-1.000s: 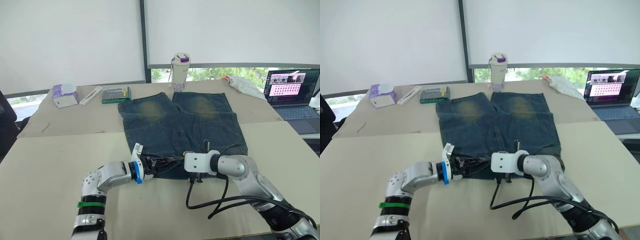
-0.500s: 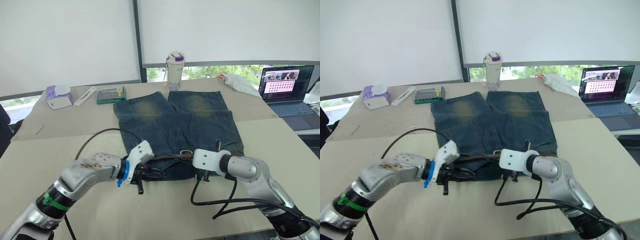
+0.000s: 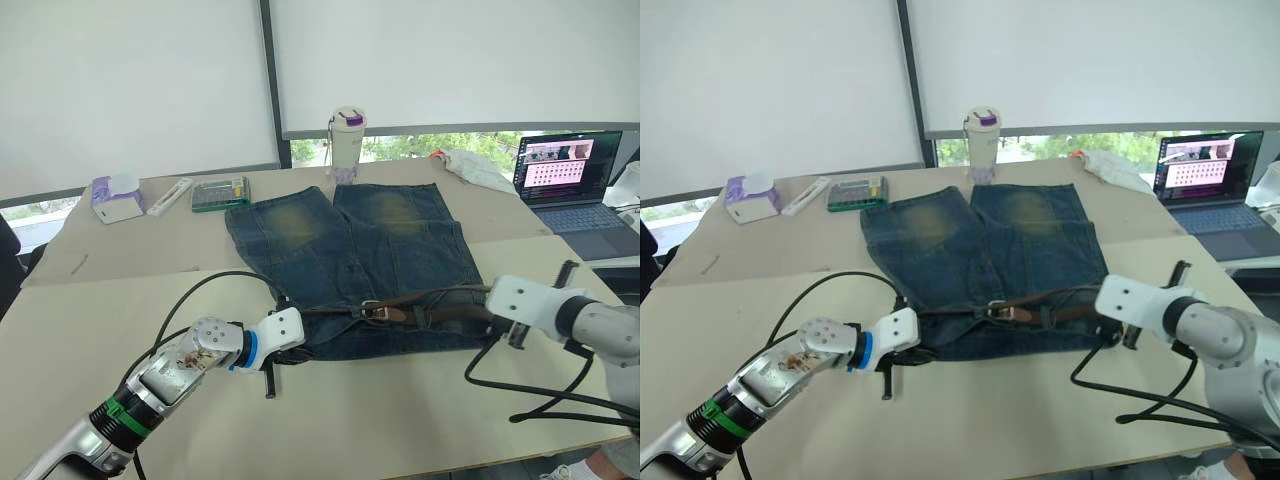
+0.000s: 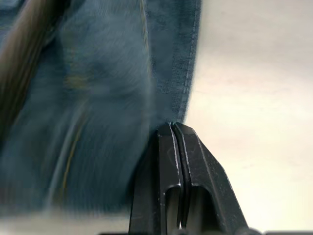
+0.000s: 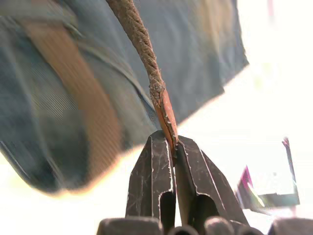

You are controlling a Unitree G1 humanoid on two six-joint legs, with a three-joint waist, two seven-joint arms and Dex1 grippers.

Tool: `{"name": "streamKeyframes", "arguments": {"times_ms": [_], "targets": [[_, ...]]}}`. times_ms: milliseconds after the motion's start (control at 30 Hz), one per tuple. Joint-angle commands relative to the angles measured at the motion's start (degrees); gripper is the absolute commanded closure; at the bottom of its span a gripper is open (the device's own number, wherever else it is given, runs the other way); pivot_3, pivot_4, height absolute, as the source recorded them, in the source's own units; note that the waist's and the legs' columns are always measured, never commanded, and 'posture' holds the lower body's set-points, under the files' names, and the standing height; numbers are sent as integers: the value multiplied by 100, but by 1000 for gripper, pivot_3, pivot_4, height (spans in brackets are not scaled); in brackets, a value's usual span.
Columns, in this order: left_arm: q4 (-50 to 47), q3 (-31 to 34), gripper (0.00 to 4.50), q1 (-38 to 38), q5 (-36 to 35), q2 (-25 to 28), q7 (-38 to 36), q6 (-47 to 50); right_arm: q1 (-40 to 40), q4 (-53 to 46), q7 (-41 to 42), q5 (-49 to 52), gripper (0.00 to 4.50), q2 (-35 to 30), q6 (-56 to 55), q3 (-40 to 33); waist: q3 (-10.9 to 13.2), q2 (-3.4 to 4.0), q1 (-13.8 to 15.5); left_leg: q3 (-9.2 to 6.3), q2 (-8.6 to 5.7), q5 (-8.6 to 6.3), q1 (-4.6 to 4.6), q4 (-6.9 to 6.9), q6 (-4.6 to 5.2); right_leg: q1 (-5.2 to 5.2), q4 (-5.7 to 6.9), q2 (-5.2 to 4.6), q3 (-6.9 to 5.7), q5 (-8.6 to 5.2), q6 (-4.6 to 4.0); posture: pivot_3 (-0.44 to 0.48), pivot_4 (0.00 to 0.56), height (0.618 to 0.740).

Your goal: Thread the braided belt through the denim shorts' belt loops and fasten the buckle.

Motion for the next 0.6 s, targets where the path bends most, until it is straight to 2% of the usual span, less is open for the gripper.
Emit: {"name": "streamKeyframes", "arguments": {"times_ms": [33,100,167,233,267,333,400,500,533,600], "targets": [[777,136,4450,212,809,466,-7,-393,-133,-48,-149,-2,4500,-145,111,-392,-3,5,-11,2,0,1,0,0,-2,0,1,0,1,0,0,0,150,740],[1015,288,4450,243,1019,632,-28,-761,-228,-162,-155,42,4500,-95,246,-338,-4,7,-15,3,3,4,0,-1,-8,-7,2,2,2,0,-1,0,150,740],[1067,565,4450,343,857,689,-177,-916,-316,-415,-102,282,4500,129,504,-210,-8,13,-19,4,5,5,0,-1,-8,-7,2,0,3,0,-1,0,150,740],[749,1086,4450,559,19,581,-561,-589,-354,-740,23,654,4500,400,641,-18,-14,24,-35,3,8,1,1,-1,-2,-9,2,2,2,0,-1,0,150,740],[395,1512,4450,651,-818,485,-773,-27,-354,-865,46,716,4500,495,704,148,-17,29,-53,3,9,0,2,-1,-1,-16,2,1,2,0,0,0,150,740],[-124,2177,4450,627,-2053,363,-889,1064,-384,-970,67,713,4500,553,656,467,-13,29,-104,1,11,-2,1,1,4,-26,4,1,2,-2,2,0,150,740],[-311,2521,4450,457,-2484,273,-789,1602,-509,-1003,28,771,4500,611,707,643,-2,11,-71,-7,9,-5,-6,19,10,-34,6,-4,-7,-2,5,0,150,740],[-295,2669,3673,-41,-2476,64,-590,1772,-849,-925,-56,802,4500,676,701,930,-1,9,-14,-14,-1,-7,-5,50,11,-19,4,-10,-10,3,11,0,150,740],[-232,2627,3248,-204,-2323,-29,-505,1664,-941,-882,-66,804,4500,676,685,989,-1,9,-5,-14,-2,-7,-5,51,11,-18,3,-10,-10,4,11,0,150,740],[129,2598,2681,-548,-1901,-365,10,1446,-1094,-791,-104,823,4500,685,686,1010,-3,12,20,-12,-6,3,0,50,-6,-13,3,-9,-9,4,11,0,150,740]]}}
